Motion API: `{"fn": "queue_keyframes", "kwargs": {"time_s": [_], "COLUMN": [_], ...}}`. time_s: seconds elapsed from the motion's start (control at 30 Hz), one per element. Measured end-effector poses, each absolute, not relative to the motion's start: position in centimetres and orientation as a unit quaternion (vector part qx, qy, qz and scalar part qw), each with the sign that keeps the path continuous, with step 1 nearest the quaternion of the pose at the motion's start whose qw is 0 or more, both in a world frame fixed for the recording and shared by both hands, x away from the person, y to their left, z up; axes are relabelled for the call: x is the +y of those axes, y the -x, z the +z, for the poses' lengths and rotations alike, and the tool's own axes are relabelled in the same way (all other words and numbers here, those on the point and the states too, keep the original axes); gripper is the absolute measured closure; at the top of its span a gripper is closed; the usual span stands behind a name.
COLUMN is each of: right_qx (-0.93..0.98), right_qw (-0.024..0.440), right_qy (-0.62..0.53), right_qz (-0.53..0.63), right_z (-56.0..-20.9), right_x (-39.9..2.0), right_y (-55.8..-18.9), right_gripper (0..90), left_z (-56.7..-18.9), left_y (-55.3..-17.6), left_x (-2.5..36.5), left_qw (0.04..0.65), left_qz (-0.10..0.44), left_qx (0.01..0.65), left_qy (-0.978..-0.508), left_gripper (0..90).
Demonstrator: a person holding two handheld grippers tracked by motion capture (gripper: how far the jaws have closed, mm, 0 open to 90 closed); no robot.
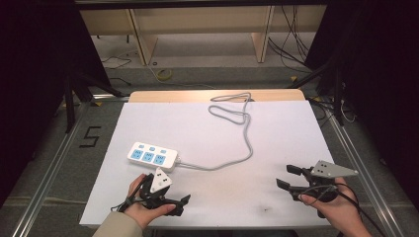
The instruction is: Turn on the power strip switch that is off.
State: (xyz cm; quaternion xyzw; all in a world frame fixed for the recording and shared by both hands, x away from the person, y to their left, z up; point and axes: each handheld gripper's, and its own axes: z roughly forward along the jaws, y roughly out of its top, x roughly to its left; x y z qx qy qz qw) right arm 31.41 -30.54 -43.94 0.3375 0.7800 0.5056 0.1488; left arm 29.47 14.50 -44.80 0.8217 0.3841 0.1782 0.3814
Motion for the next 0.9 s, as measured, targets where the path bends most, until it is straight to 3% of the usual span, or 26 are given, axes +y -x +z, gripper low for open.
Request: {"fn": "queue_keyframes", "kwargs": {"time_s": [0.27, 0.47, 0.53, 0.57, 0.6, 0.9], "right_qx": [0.781, 0.781, 0.78, 0.781, 0.78, 0.782], "right_qw": [0.15, 0.151, 0.151, 0.151, 0.15, 0.149], "right_qy": [-0.337, -0.337, -0.338, -0.337, -0.339, -0.337], "right_qz": [0.504, 0.505, 0.505, 0.504, 0.504, 0.502], "right_z": [-43.9, -43.9, -43.9, -43.9, -43.9, -43.9], "right_x": [-30.6, -30.5, -30.6, -30.6, -30.5, -30.5], "right_y": [-31.3, -31.4, -31.4, -31.4, -31.4, -31.4], "right_gripper": [34.0, 34.0, 34.0, 34.0, 34.0, 34.0], "left_z": [-44.6, -44.0, -43.9, -43.9, -43.8, -43.2], "left_y": [-29.6, -30.0, -30.2, -30.3, -30.3, -31.0], "left_x": [14.8, 15.5, 15.8, 16.1, 16.2, 16.6], "left_qw": [0.374, 0.364, 0.358, 0.358, 0.36, 0.337], "left_qz": [0.194, 0.23, 0.235, 0.234, 0.231, 0.232], "left_qx": [0.396, 0.431, 0.434, 0.434, 0.437, 0.456], "left_qy": [-0.816, -0.793, -0.792, -0.793, -0.791, -0.79], "left_gripper": [16.0, 65.7, 77.3, 77.3, 88.2, 89.8]}}
